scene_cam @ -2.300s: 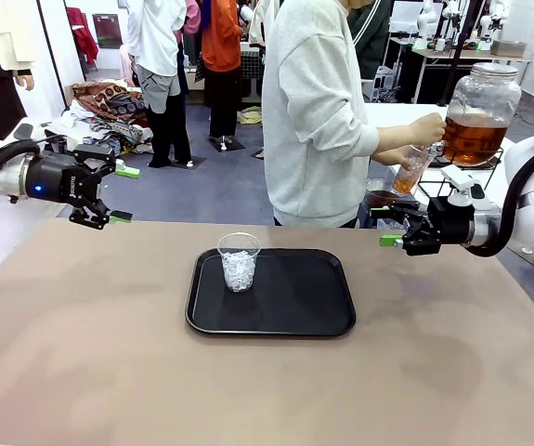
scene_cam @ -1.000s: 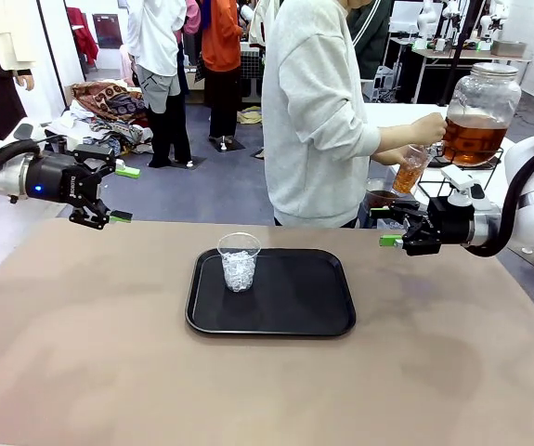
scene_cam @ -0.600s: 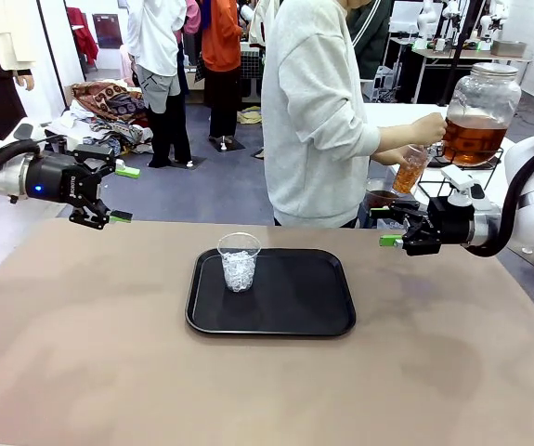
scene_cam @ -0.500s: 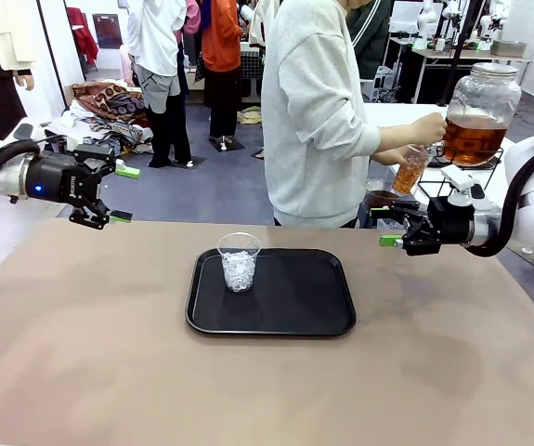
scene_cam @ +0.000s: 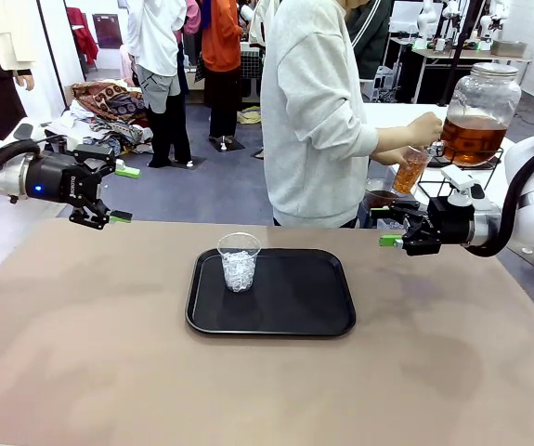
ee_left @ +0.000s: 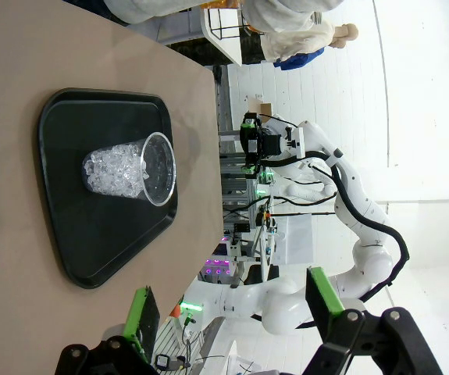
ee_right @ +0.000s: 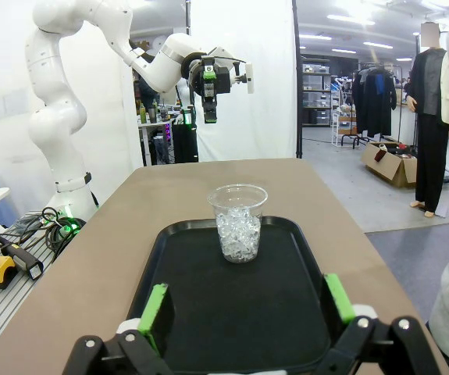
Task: Pour the drink into the iced cup.
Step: Pick up the iced cup indicated by the human and present it to them.
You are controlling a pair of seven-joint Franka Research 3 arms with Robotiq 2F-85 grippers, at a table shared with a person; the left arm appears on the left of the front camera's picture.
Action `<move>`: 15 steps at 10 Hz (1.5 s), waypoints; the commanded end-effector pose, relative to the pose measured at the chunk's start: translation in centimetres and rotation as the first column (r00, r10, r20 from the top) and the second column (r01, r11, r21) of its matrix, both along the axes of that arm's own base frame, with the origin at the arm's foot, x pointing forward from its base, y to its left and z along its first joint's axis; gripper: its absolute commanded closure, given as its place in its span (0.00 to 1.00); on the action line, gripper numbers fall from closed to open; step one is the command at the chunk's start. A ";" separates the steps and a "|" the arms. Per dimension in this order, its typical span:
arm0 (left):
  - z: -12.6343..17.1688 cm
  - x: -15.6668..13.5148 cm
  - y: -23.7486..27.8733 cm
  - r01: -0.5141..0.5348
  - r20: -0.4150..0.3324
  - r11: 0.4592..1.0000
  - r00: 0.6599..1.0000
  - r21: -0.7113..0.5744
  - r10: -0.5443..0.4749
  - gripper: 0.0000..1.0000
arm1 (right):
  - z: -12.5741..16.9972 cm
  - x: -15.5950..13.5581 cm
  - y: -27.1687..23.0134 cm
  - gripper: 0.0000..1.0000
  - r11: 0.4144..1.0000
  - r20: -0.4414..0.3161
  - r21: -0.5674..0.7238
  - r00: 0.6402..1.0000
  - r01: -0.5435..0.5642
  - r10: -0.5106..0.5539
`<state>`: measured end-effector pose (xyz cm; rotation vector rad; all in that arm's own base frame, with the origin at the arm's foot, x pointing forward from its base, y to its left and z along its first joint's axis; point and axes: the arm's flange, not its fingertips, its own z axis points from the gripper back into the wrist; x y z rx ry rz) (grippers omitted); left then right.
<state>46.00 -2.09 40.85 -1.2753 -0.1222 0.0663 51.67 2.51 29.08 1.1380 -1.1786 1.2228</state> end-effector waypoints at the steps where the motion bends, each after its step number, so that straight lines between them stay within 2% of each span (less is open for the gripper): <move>1: 0.1 0.0 -0.1 -0.009 0.001 1.000 1.000 -0.013 0.009 0.00 | 0.4 0.3 0.2 0.00 1.000 -0.001 -0.006 1.000 -0.002 0.002; 15: 0.1 0.0 -0.1 -0.009 0.001 1.000 1.000 -0.013 0.009 0.00 | 0.4 0.3 0.2 0.00 1.000 -0.001 -0.006 1.000 -0.002 0.002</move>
